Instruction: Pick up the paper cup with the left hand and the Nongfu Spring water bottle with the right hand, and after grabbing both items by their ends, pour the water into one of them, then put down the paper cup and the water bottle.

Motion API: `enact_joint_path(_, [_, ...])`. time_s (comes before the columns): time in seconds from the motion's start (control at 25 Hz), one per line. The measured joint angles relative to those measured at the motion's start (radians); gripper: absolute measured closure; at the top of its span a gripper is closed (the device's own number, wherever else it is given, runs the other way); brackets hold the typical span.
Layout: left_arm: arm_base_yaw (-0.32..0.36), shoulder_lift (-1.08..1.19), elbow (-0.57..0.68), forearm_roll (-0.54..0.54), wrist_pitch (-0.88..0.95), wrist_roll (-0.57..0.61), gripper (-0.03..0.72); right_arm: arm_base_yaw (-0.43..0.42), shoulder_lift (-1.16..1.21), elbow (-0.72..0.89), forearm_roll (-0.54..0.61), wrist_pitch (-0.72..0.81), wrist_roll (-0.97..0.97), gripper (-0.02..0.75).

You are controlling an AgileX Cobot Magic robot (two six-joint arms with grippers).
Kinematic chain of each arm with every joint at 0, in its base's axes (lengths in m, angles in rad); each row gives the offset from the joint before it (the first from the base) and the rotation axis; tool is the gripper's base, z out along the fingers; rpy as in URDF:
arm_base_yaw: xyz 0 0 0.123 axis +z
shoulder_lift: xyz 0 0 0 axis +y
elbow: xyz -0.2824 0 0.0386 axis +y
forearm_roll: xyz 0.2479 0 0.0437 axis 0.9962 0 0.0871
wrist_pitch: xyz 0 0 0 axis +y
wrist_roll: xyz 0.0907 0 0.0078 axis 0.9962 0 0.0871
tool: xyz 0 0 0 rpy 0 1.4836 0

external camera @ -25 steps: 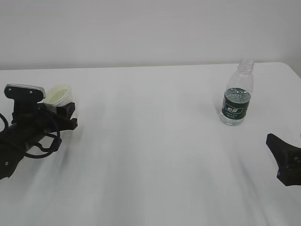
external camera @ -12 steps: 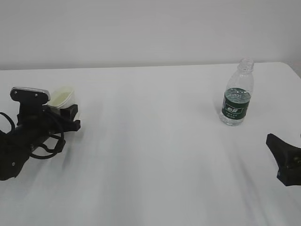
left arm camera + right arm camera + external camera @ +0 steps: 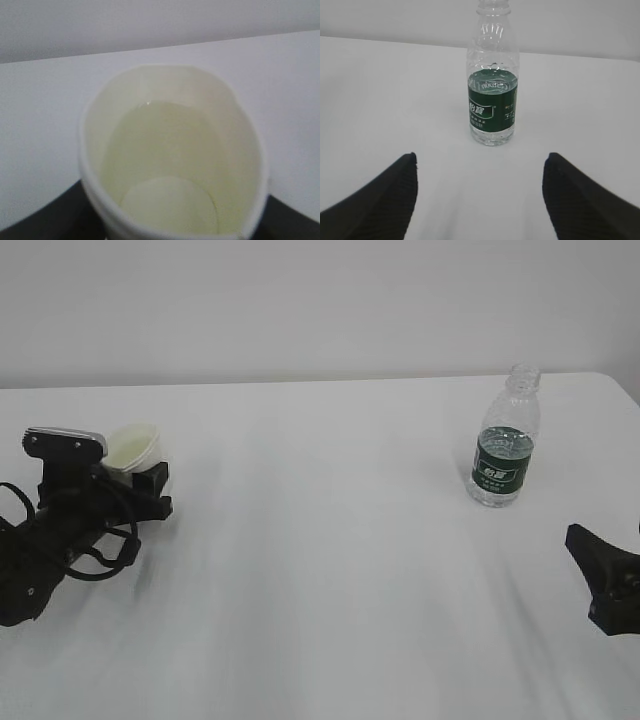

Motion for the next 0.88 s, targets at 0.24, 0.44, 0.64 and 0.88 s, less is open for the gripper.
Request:
enact_joint_path(0.24, [0.0,0.003,0.0,0.0,0.008,0.0,0.139,0.0,0.0,0.0,0.0,0.0,0.0,0.148])
enact_joint_path(0.44, [0.0,0.003,0.037,0.0,0.008,0.0,0.101,0.0,0.0,0.0,0.0,0.0,0.0,0.148])
enact_joint_path(0.64, [0.0,-0.039,0.089,0.002,0.013,0.0,0.098,0.0,0.0,0.0,-0.007,0.0,0.0,0.148])
enact_joint_path(0.88, [0.0,-0.097,0.147,0.012,0.013,0.0,0.098,0.0,0.0,0.0,-0.018,0.0,0.0,0.148])
